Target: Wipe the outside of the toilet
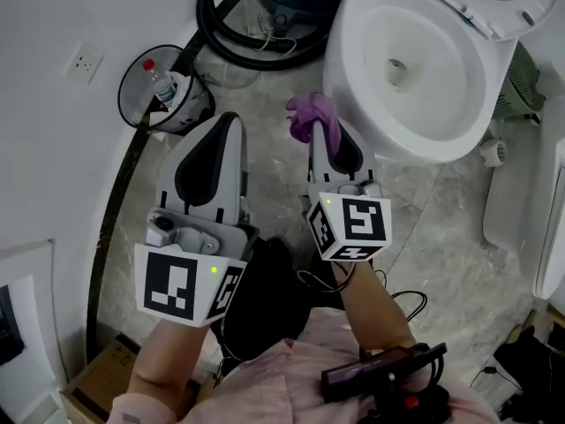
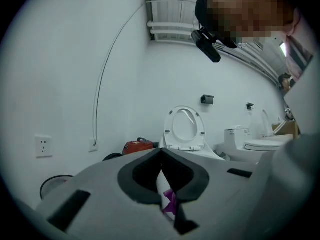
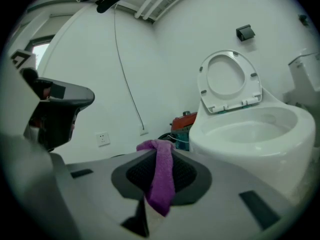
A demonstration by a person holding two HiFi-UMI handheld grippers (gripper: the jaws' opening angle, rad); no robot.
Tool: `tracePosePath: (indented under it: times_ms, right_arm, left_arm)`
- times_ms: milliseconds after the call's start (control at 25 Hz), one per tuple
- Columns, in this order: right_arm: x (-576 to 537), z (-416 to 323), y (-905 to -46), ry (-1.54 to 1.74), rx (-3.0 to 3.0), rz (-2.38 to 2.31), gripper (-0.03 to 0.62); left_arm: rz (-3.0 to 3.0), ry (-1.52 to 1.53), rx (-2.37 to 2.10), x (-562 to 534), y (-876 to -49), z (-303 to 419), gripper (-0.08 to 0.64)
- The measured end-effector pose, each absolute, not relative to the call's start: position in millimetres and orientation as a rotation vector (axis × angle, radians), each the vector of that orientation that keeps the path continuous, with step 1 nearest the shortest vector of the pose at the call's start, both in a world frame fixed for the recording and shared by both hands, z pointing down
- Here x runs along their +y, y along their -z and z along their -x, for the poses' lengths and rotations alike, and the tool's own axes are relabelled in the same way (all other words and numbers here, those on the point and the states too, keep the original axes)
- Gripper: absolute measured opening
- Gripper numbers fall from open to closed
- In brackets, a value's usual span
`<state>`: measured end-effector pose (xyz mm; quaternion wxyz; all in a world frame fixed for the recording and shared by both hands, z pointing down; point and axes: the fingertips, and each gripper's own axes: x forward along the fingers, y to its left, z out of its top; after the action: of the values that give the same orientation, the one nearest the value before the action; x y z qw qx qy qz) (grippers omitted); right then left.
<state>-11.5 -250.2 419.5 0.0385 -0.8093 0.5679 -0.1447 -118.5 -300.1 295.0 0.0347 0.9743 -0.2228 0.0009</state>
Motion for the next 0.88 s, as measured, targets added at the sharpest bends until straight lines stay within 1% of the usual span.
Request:
tracePosePath:
  times_ms: [440,600,880]
  right_arm:
    - [-295.6,-29.4,-461.6,0.539,1.466,2.356,0.066]
    - [-293.4,-38.5,-467.6,0.607,1.281,2.282,0.063]
    - [-278.9,-46.7,-475.9,0.728,1.030,2.014,0.063]
  left_arm:
    - [-2.991,-0.056,-0.677,-320.7,-333.2,102.6,0.008]
    - [-2.980,-0.081,-0.651,-320.1,-341.7,98.3,0.008]
    - [-2.988,-0.088,-0.588,-315.4,-346.3,89.1,0.008]
